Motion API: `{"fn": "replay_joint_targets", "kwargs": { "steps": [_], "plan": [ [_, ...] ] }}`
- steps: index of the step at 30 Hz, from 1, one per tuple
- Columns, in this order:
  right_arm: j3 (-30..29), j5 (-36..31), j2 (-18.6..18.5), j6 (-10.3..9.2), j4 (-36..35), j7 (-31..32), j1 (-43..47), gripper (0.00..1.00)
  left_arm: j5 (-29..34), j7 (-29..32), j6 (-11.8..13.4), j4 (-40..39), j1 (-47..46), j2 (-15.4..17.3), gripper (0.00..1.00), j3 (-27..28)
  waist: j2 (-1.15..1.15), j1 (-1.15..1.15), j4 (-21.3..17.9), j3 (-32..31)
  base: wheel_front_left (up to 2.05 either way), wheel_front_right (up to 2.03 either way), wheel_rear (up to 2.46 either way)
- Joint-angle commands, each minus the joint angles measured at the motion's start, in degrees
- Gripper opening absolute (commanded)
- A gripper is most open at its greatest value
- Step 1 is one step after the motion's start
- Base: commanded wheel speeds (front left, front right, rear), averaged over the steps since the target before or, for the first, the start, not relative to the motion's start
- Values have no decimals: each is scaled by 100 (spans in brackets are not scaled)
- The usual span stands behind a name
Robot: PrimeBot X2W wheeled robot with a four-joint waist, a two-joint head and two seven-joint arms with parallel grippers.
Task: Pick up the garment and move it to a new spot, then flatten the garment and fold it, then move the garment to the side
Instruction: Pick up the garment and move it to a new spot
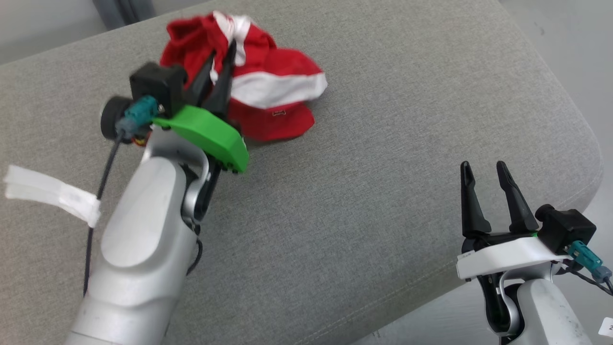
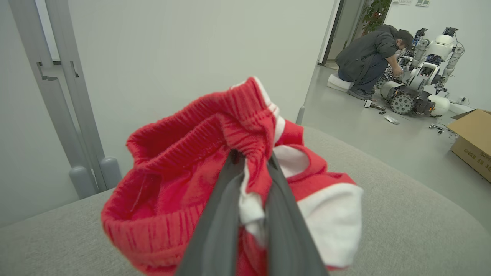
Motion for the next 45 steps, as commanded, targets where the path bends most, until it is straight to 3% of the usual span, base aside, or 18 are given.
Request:
{"fn": "replay_joint_targets", "kwargs": {
  "steps": [1,7,8,9,10,18,24,35,45],
  "plan": [
    [29,29,6,3,19,-20,-46,100,-18,-84,-2,141,162,-13,0,-32,0,0,9,9,0,0,0],
    [120,-51,5,3,66,-20,-79,100,-91,-369,-85,1021,744,-127,0,-336,0,0,106,-51,0,0,0],
    [122,-75,4,3,74,-20,-72,100,-110,-440,-98,1147,782,-153,9,-414,0,0,143,-81,0,0,0],
    [120,-88,2,3,77,-19,-64,100,-112,-500,-117,1218,787,-168,72,-454,0,0,169,-103,0,0,0],
    [128,-116,4,3,84,-20,-46,100,-132,-605,-130,1284,782,-181,100,-488,0,0,210,-142,0,0,0],
    [143,-259,2,3,91,-20,140,100,-157,-1102,-69,1203,665,-217,100,-459,0,0,593,-506,0,0,0],
    [150,-350,1,3,44,-20,256,100,16,-1160,118,689,972,-14,100,-145,0,0,942,-771,0,0,0],
    [170,-424,-46,3,-28,-20,450,100,368,-1155,292,-562,2152,377,100,584,0,0,1493,-1068,0,0,0],
    [202,-437,-160,3,-44,-20,554,100,543,-1155,429,-1189,3111,423,100,1192,0,0,1741,-1225,0,0,0]
  ]
}}
